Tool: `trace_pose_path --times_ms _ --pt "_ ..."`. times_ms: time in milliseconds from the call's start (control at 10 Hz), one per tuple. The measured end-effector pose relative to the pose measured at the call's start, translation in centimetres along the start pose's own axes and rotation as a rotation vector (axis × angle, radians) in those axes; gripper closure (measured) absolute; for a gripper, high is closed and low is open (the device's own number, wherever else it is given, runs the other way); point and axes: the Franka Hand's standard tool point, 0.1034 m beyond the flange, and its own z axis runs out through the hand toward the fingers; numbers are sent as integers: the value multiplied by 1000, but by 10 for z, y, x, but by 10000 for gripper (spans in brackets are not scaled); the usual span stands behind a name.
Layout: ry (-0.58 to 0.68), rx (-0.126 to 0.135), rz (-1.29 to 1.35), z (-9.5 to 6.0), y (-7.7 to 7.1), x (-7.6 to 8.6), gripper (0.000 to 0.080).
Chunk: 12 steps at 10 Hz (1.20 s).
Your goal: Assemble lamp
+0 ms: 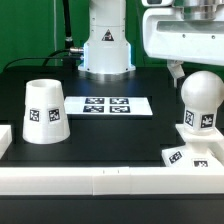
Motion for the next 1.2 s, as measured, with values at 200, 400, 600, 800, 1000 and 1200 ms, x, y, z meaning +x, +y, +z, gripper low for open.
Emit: trace_pose_path --times_ms 200,400,600,800,1000,1200 --pt "10 -15 -242 1 2 1 101" --pt "10 -19 -495 2 2 4 101" --pt "10 -19 -711 2 2 8 101" --pt "8 -20 -847 2 2 8 101" --pt "7 -22 -1001 3 3 8 101" --pt "11 -44 -1186 3 2 6 101"
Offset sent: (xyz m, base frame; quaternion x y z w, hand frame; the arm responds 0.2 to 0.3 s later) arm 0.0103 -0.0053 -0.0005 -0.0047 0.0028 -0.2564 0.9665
